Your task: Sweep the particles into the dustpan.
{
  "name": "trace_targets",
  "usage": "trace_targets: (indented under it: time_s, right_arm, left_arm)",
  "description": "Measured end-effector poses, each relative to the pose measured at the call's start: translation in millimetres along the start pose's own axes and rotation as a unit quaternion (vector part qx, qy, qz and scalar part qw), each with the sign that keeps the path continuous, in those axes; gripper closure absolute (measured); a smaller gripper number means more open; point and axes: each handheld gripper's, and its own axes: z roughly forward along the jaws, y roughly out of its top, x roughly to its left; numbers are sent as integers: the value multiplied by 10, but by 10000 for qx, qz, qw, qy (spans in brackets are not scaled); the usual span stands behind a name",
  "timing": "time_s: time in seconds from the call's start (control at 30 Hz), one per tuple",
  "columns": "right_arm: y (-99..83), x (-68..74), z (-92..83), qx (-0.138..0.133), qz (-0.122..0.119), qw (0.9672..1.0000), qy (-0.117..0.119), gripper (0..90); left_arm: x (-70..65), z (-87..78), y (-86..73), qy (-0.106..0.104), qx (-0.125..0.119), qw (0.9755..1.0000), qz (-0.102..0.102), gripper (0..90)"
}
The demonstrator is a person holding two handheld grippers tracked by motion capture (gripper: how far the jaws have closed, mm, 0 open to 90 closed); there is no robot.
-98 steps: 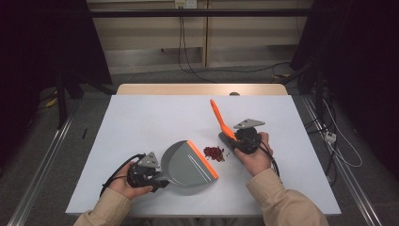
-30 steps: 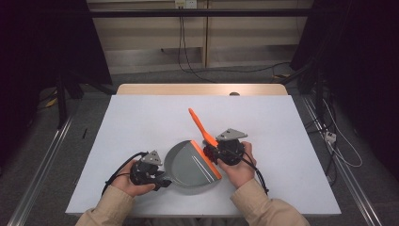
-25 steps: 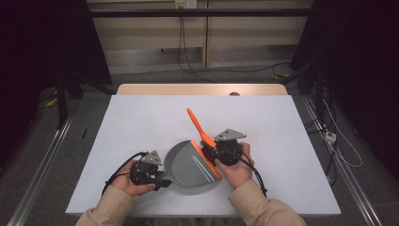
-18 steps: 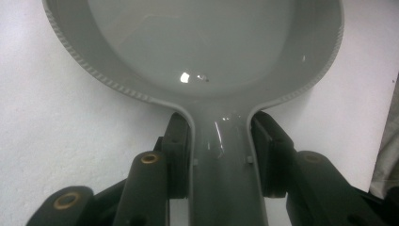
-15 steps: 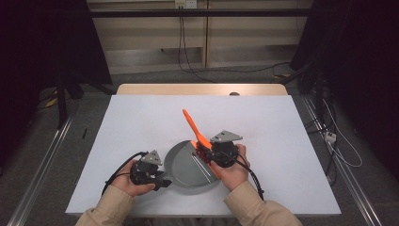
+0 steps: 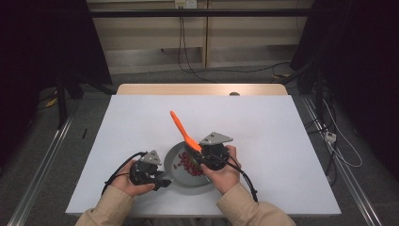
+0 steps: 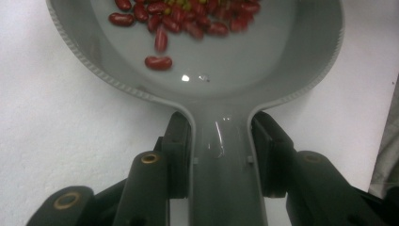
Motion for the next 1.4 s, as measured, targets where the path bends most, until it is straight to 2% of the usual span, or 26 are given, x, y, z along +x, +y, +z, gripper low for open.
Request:
trace_targets:
  time_s: [0.07, 0.13, 0.2, 0.3, 0.37, 0.43, 0.57, 0.7, 0.97, 1.13, 1.4]
  right_arm:
    - [27, -7, -17, -103, -47, 9999, -5, 714]
    - [68, -52, -51, -160, 13, 9999, 33, 714]
    - [98, -93, -83, -182, -47, 9998, -35, 714]
    - [110, -212, -121, -217, 0, 9997, -125, 714]
    - [84, -293, -124, -204, 56, 9996, -175, 714]
    - [37, -364, -114, -143, 6, 9995, -298, 714]
    - [-55, -512, -102, -77, 134, 9989, -444, 714]
    - [-86, -613, -129, -86, 229, 9985, -484, 714]
    - [-95, -723, -239, -154, 303, 9979, -547, 714]
    - [-132, -762, -280, -109, 302, 9979, -559, 714]
    - [-161, -825, -323, -104, 313, 9974, -637, 714]
  left_arm:
    - [10, -6, -9, -7, -6, 10000, 2, 627]
    - [6, -7, -12, 1, -32, 10000, -51, 627]
    - [6, -8, -12, 3, -35, 10000, -59, 627]
    - [6, -12, -14, 10, -32, 10000, -61, 627]
    - [6, -11, -14, 8, -32, 10000, -65, 627]
    - [6, -11, -15, 7, -43, 10000, -59, 627]
    - [8, -12, -17, 8, -49, 10000, -85, 627]
    - [8, -12, -22, 25, -100, 9999, -71, 628]
    - [17, -25, -52, 66, -195, 9998, 6, 629]
    - [56, -48, -84, 286, -347, 9989, -100, 630]
    - [103, -74, -118, 432, -617, 9968, -262, 630]
